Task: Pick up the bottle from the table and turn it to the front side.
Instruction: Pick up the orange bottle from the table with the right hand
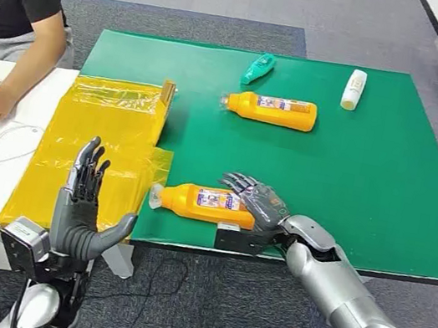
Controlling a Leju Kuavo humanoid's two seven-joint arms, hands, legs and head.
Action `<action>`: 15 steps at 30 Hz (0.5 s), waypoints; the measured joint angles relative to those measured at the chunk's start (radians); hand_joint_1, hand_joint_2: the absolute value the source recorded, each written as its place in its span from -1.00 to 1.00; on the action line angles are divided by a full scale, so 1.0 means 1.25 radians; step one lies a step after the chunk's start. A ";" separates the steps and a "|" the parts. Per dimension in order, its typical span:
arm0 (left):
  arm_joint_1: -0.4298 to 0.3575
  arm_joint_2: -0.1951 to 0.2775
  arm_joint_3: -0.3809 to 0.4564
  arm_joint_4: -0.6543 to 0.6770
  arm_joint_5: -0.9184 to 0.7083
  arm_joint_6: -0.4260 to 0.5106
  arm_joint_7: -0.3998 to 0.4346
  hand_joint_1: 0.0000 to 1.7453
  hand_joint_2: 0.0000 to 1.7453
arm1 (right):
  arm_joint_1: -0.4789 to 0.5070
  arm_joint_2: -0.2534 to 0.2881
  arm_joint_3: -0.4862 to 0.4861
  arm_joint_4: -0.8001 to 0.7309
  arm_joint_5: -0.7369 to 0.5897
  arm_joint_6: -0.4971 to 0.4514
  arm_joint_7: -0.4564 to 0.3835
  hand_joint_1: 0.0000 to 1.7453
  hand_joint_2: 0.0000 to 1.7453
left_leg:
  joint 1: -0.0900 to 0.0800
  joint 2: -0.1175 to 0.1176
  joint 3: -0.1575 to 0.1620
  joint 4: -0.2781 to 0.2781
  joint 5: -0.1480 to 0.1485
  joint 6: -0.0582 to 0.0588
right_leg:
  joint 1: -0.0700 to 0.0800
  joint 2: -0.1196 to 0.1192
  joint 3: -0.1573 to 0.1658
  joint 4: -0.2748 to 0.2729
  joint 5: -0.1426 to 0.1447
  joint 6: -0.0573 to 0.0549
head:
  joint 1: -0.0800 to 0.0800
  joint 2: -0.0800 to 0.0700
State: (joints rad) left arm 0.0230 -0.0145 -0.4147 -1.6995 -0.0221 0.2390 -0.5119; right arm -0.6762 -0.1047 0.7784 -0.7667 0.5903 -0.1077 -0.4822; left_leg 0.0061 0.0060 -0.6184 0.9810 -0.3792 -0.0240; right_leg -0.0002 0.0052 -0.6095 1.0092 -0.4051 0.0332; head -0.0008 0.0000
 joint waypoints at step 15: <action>-0.001 0.000 -0.002 0.003 -0.005 0.003 0.003 -1.00 1.00 | -0.020 0.059 -0.007 0.090 -0.014 0.029 0.066 -1.00 1.00 | 0.000 0.000 0.000 0.000 0.000 0.000 | 0.000 0.000 0.000 0.000 0.000 0.000 | 0.000 0.000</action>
State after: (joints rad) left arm 0.0214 -0.0145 -0.4166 -1.6953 -0.0283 0.2428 -0.5085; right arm -0.7009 -0.0315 0.7696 -0.6544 0.5734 -0.0709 -0.3993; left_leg 0.0061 0.0061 -0.6183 0.9810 -0.3792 -0.0240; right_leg -0.0002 0.0052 -0.6096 1.0092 -0.4051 0.0332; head -0.0009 0.0000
